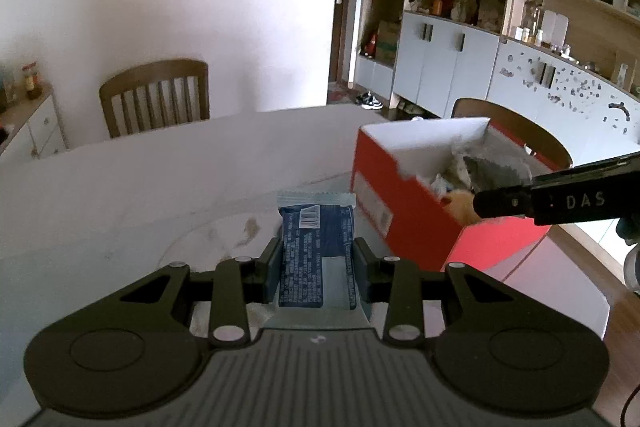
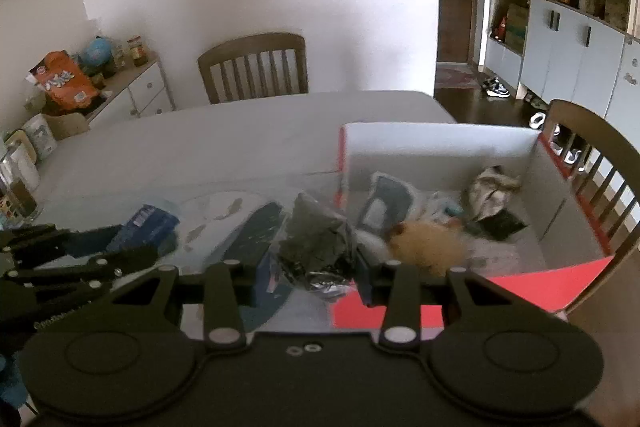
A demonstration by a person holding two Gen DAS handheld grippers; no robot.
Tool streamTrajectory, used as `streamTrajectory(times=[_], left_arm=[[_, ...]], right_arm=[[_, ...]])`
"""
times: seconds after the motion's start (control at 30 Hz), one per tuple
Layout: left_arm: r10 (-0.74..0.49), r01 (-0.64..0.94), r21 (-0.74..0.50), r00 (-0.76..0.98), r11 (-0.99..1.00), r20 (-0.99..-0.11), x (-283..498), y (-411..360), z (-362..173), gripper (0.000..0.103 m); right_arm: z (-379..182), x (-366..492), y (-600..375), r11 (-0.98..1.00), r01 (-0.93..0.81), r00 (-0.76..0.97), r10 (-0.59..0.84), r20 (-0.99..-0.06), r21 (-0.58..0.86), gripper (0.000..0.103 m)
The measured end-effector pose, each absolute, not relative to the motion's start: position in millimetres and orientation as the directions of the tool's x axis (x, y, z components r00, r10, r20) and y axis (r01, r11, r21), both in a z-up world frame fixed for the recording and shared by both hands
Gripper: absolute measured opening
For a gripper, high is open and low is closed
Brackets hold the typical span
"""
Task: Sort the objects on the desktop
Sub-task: 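Carry the dark bag and blue packet over the red shoebox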
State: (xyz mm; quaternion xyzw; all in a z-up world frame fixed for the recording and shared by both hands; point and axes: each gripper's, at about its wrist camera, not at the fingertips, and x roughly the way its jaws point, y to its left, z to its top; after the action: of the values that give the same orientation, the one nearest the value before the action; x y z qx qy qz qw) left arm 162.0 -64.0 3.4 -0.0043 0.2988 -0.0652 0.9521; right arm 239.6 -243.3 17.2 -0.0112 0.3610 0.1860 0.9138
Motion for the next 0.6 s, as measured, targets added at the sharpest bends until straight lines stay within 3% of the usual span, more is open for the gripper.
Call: streamTrajectory(times=[0.6], left_arm=[[-0.131, 0.145, -0.021, 0.811, 0.989, -0.57, 211, -149, 19, 0.035]], right_arm=[[22, 287, -329, 0.93, -0.341, 0.672, 0.342, -0.657, 0.135, 0.041]])
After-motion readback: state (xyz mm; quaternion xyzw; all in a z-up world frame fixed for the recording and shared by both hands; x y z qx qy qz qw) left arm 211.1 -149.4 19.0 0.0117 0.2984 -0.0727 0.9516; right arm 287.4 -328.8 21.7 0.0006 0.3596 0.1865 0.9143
